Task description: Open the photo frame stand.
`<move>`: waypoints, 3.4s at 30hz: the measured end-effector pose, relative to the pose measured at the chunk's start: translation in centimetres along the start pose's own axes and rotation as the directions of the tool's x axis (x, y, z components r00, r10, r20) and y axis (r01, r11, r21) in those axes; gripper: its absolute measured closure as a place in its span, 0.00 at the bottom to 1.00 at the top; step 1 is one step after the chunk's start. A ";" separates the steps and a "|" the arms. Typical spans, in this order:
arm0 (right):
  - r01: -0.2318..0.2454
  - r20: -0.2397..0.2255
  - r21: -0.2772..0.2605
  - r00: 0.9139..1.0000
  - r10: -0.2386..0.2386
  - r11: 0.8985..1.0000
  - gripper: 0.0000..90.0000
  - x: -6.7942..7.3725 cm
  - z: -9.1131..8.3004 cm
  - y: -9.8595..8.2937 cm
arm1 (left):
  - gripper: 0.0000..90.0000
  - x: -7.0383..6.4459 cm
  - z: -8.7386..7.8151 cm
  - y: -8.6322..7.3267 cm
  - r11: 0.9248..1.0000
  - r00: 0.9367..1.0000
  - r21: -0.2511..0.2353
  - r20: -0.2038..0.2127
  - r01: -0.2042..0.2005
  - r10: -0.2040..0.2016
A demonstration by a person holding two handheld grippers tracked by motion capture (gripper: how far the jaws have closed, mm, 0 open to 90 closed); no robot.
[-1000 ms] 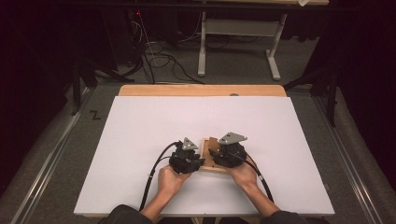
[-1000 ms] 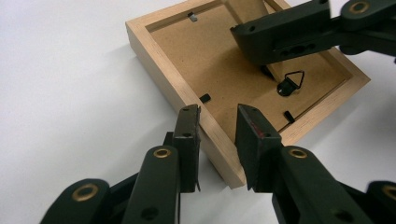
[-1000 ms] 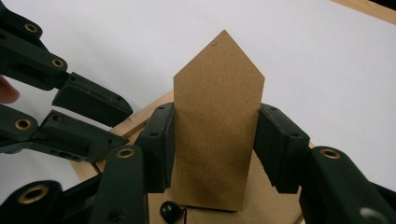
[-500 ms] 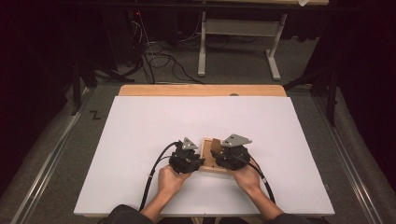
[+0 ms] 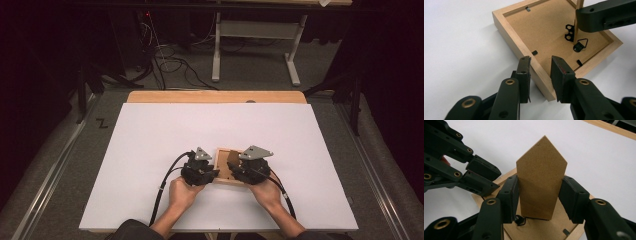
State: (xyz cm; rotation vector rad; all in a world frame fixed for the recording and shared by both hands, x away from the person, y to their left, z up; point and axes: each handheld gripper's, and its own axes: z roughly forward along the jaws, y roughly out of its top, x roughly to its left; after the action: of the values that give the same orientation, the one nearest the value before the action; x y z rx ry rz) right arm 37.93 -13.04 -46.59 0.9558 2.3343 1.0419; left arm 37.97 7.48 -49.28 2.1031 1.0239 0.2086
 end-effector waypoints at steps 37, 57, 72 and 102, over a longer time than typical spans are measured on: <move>-0.003 0.007 -0.005 1.000 0.003 1.000 0.53 -0.5 -0.7 -0.5 | 0.74 -0.1 0.0 0.0 1.000 1.000 -0.008 -0.015 -0.008 0.008; -0.092 0.087 0.031 0.992 0.089 0.995 0.59 -5.0 -1.9 -3.2 | 0.68 -1.2 -0.9 -0.1 0.999 0.998 -0.008 -0.029 -0.054 0.053; -0.170 0.083 0.041 0.983 0.166 0.985 0.55 -6.4 0.2 -2.9 | 0.58 -2.5 -1.2 -0.7 0.994 0.994 0.038 -0.015 -0.104 0.105; -0.109 0.019 0.113 0.994 0.108 0.988 0.56 -6.1 1.2 -1.9 | 0.56 -2.7 -0.5 -1.3 0.990 0.992 0.085 -0.041 -0.115 0.119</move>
State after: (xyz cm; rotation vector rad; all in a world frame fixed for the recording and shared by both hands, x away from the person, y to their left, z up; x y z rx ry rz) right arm 41.99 -17.78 -48.30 1.1407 2.3756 0.9492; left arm 35.17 6.29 -49.38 2.2455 0.9507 0.2784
